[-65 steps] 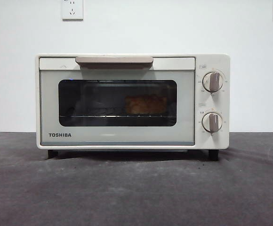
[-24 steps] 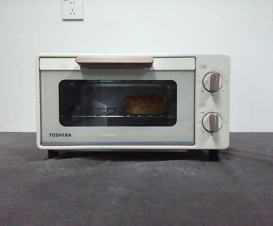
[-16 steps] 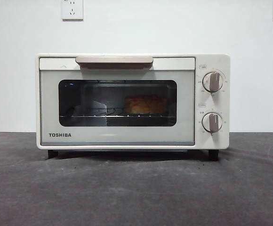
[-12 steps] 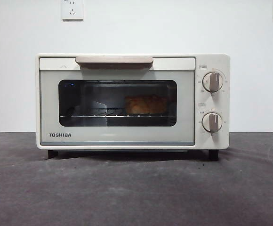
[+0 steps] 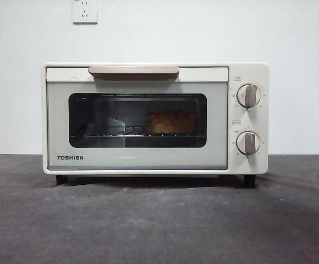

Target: The left arm flap open the oven, the right arm pick bread and place it into oven, the left arm flap close the oven

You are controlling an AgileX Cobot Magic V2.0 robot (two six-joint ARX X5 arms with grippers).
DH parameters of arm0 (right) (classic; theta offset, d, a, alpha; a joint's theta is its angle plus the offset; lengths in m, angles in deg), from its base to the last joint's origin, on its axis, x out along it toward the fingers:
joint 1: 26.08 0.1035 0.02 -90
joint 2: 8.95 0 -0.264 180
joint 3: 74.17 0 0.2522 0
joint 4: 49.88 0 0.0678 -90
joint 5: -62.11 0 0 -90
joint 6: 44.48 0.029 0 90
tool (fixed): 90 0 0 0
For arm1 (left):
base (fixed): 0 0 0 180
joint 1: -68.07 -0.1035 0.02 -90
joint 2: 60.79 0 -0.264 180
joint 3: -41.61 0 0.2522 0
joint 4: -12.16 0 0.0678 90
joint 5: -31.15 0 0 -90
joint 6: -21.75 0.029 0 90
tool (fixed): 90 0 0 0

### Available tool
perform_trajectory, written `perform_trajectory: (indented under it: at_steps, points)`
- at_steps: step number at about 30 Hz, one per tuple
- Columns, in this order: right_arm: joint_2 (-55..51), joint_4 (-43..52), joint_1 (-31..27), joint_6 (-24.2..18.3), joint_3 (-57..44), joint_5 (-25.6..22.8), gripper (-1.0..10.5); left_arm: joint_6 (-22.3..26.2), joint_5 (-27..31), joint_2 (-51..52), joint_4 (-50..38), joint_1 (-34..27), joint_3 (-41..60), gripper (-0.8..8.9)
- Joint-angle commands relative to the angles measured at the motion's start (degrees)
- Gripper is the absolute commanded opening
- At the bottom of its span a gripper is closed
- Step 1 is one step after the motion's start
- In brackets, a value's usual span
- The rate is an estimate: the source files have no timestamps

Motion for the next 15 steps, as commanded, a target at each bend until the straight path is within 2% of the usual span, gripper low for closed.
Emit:
perform_trajectory:
  at_steps: [1, 6, 8, 15]
  points:
    - [-0.3, 0.7, -0.1, -3.6, -1.9, -0.1, 0.1, 0.3, 0.1, 0.1, 0.3, -0.1, 1.2, 0.20]
    - [-0.3, -3.3, -0.1, -3.8, -2.7, -2.0, 0.1, 0.3, 0.2, 0.1, 0.3, -0.1, 1.2, 0.20]
    - [-0.3, -3.3, -0.3, -4.9, -2.7, -2.3, 0.1, 0.3, 0.2, 0.1, 0.3, -0.1, 1.2, 0.20]
    - [-0.3, -3.0, -2.3, -4.2, -2.7, -2.4, 0.1, 0.3, 0.2, 0.1, 0.3, -0.1, 1.2, 0.20]
